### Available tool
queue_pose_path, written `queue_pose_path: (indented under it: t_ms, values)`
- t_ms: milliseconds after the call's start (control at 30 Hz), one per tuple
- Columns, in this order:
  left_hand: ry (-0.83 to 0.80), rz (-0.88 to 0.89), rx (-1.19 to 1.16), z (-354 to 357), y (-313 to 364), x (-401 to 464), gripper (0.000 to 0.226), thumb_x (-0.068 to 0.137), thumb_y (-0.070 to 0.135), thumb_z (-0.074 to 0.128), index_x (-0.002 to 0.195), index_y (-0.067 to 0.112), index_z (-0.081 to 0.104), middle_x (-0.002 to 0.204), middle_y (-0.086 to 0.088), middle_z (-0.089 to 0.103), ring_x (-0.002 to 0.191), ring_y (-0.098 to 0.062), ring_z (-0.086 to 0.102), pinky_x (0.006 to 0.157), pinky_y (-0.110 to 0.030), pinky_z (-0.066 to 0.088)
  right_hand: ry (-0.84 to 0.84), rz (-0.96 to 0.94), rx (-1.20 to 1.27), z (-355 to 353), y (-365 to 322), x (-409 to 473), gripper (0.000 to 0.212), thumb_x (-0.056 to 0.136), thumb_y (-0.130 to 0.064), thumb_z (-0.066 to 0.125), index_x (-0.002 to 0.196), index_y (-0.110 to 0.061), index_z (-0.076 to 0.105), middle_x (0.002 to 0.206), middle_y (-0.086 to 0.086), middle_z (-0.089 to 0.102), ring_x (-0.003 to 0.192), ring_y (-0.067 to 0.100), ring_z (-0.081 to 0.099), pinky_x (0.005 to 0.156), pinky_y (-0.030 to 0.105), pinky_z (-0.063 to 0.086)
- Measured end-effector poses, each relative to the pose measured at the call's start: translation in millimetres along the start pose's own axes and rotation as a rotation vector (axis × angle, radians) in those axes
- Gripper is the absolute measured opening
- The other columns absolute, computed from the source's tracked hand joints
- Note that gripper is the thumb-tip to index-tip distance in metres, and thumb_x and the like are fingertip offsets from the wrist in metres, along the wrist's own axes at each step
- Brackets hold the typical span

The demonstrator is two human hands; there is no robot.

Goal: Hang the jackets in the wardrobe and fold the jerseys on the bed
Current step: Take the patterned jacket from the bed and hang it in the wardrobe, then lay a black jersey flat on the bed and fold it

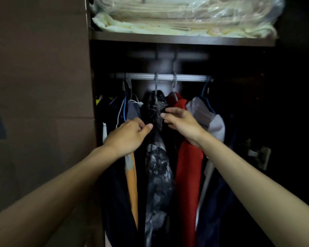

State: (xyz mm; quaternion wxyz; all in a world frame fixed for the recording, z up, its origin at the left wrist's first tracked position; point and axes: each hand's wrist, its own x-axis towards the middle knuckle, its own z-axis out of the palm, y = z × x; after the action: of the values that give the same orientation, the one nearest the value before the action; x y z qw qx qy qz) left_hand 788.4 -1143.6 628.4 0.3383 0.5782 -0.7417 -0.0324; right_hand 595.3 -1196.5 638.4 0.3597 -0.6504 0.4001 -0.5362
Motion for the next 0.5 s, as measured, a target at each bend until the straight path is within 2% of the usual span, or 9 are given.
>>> queue_pose_path:
  t_ms: [100, 233, 333, 500]
  values:
    - [-0.051, 0.044, -0.057, 12.9, 7.3, -22.9, 0.042, 0.1, 0.065, 0.038, 0.105, 0.028, 0.057, 0.09, 0.006, 0.07, 0.08, -0.016, 0.067, 0.081, -0.05, 0.057, 0.037, 0.058, -0.056, -9.6, 0.4, -59.1, 0.035, 0.097, -0.019, 0.068, 0.129, -0.007, 0.06, 0.104, 0.004, 0.068, 0.091, 0.013, 0.065, 0.079, 0.022, 0.055]
    - [-0.123, 0.11, -0.242, 42.6, 25.2, -52.3, 0.044, 0.091, 0.072, 0.041, 0.095, 0.032, 0.059, 0.084, 0.01, 0.072, 0.064, -0.013, 0.073, 0.073, -0.046, 0.061, 0.14, 0.13, -0.176, -31.9, -1.0, -138.4, 0.031, 0.097, -0.013, 0.067, 0.126, -0.005, 0.06, 0.1, 0.009, 0.066, 0.081, 0.014, 0.063, 0.066, 0.019, 0.052]
    - [-0.209, 0.142, -0.417, 64.7, 54.4, -74.9, 0.036, 0.098, 0.06, 0.048, 0.092, 0.027, 0.06, 0.089, 0.005, 0.074, 0.055, -0.018, 0.073, 0.064, -0.036, 0.057, 0.226, 0.156, -0.266, -54.5, -9.1, -197.1, 0.024, 0.096, -0.006, 0.065, 0.12, -0.007, 0.06, 0.094, 0.01, 0.065, 0.074, 0.014, 0.061, 0.061, 0.018, 0.049]
    - [-0.318, 0.286, -0.609, 91.4, 125.3, -124.3, 0.023, 0.1, 0.048, 0.052, 0.096, 0.028, 0.062, 0.093, 0.006, 0.073, 0.056, -0.022, 0.072, 0.056, -0.032, 0.053, 0.353, 0.187, -0.338, -92.1, -42.8, -309.3, 0.026, 0.097, -0.009, 0.066, 0.123, -0.009, 0.061, 0.099, 0.004, 0.069, 0.081, 0.015, 0.064, 0.07, 0.025, 0.054]
